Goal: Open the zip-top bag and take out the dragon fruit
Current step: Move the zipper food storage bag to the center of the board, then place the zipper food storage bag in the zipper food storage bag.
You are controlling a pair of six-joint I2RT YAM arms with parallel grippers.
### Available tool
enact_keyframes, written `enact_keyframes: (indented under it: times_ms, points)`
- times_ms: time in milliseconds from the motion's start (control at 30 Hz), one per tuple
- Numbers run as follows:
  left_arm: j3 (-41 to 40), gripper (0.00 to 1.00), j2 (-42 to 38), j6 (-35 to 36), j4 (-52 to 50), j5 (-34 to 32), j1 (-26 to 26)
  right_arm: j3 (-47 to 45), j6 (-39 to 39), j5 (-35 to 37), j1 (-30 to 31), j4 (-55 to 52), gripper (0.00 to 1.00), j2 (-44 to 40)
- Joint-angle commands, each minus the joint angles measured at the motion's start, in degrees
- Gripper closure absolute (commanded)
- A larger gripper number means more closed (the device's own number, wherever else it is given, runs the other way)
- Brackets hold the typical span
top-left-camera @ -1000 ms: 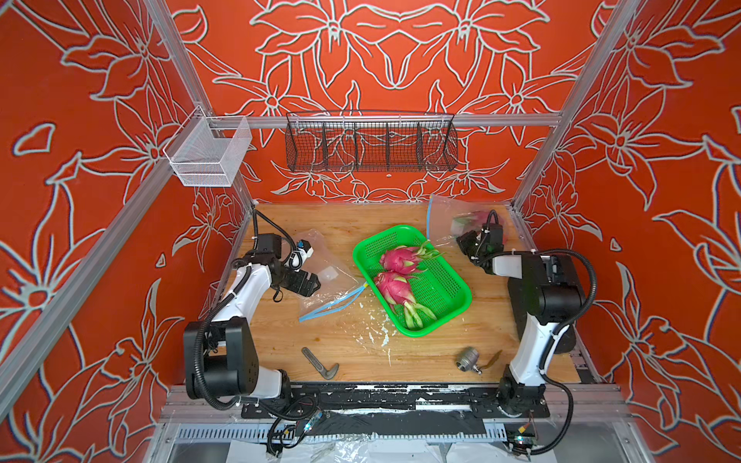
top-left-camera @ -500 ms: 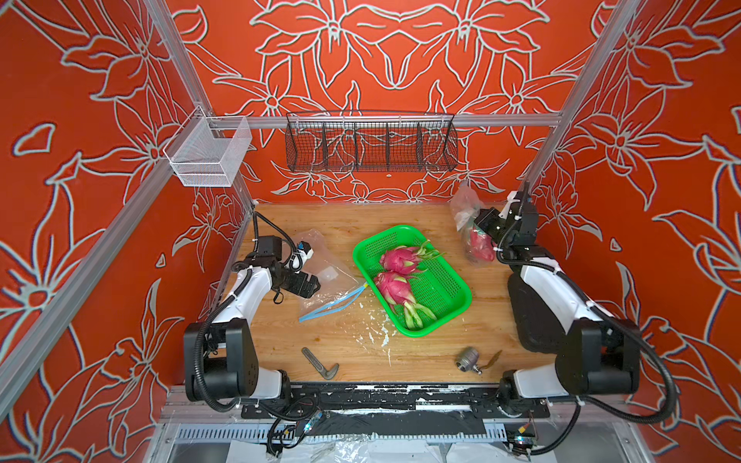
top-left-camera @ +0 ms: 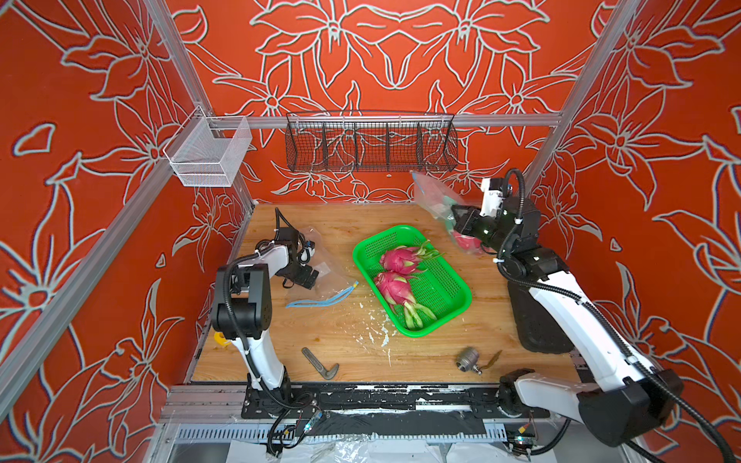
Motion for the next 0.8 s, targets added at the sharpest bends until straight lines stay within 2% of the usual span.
enact_keyframes:
  times_ms: [0, 133, 267, 333, 400, 433, 500, 667, 767]
  points:
    - [3.77, 0.02, 0.86, -1.38, -2.34, -3.71, 0.36, 4.15, -2.64, -1.90, 5.77, -0.54, 1.00, -1.04]
    - [2.39, 0.03, -10.29, 1.24, -5.22, 9.49, 2.41, 7.03, -3.45, -2.01, 13.41, -1.32, 1.00, 0.44]
    - [2.79, 0.03, -23.24, 5.58, -11.64, 27.57, 9.42, 10.08, -4.20, -2.92, 20.66, -1.04, 1.00, 3.46]
    - [3.12, 0.03, -28.99, 10.65, -16.19, 37.87, 14.13, 11.47, -4.12, -3.67, 23.50, -0.40, 1.00, 5.36]
    - [2.24, 0.03, -34.93, 18.43, -20.98, 49.07, 19.36, 12.76, -4.03, -4.53, 26.23, 0.84, 1.00, 7.61]
    - [1.51, 0.03, -37.40, 22.88, -22.78, 52.49, 21.12, 13.44, -3.86, -4.90, 27.32, 1.14, 1.00, 8.76]
    - [-0.45, 0.03, -42.50, 31.03, -25.90, 56.79, 23.67, 15.02, -3.76, -5.69, 29.36, 1.67, 1.00, 11.50]
    - [-0.10, 0.03, -47.60, 50.32, -38.04, 59.69, 25.70, 18.32, -2.33, -8.27, 32.29, 3.86, 1.00, 18.33]
    - [0.63, 0.02, -47.46, 55.67, -41.86, 60.03, 25.80, 19.14, -0.66, -10.48, 32.95, 6.50, 1.00, 22.04]
